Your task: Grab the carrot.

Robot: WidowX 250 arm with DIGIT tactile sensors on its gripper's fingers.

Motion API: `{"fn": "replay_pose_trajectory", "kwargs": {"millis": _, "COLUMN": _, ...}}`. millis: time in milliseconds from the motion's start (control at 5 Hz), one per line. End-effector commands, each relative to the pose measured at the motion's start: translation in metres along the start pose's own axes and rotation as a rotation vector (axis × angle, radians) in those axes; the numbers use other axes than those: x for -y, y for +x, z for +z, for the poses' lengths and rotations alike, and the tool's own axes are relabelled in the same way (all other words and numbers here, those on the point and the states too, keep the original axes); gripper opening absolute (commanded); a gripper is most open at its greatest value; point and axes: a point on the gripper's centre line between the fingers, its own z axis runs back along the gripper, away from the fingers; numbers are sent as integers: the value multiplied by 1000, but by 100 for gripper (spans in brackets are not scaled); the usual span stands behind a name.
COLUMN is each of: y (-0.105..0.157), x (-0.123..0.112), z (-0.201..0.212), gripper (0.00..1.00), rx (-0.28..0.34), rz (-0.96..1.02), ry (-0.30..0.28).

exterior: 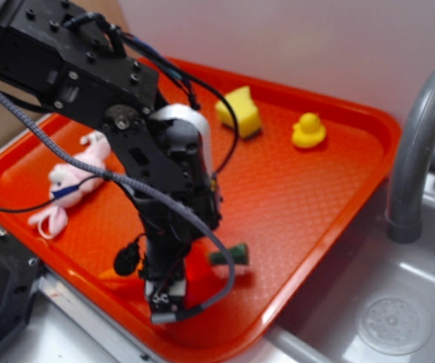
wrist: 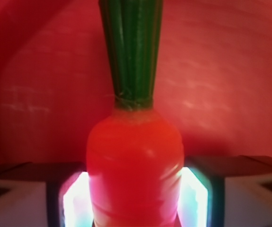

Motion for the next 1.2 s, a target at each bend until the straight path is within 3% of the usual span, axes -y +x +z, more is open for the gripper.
{"fn": "replay_pose_trajectory", "kwargs": {"millis": 0, "y": 4, "x": -69, "z": 78, "gripper": 0, "rx": 8, "rz": 469, "ry": 74}}
{"fn": "replay_pose_trajectory", "kwargs": {"millis": 200, "y": -10, "x": -108, "z": 122, "gripper": 0, "rx": 38, "rz": 722, "ry": 44}}
{"fn": "replay_pose_trajectory", "kwargs": {"millis": 400, "y": -34, "x": -120, "z": 169, "gripper": 0, "rx": 87, "rz": 846, "ry": 80}}
{"fn": "replay_pose_trajectory", "kwargs": {"millis": 600, "y": -56, "x": -115, "z": 191, "gripper": 0, "rx": 148, "rz": 825, "ry": 71}}
{"fn": "replay_pose_trajectory", "kwargs": {"millis": 800, "y": -53, "x": -113, "z": 183, "gripper": 0, "rx": 190, "rz": 614, "ry": -3}}
{"fn": "replay_pose_trajectory", "kwargs": {"millis": 1000, "y": -52, "x": -116, "z": 175, "gripper": 0, "rx": 143, "rz": 629, "ry": 11}}
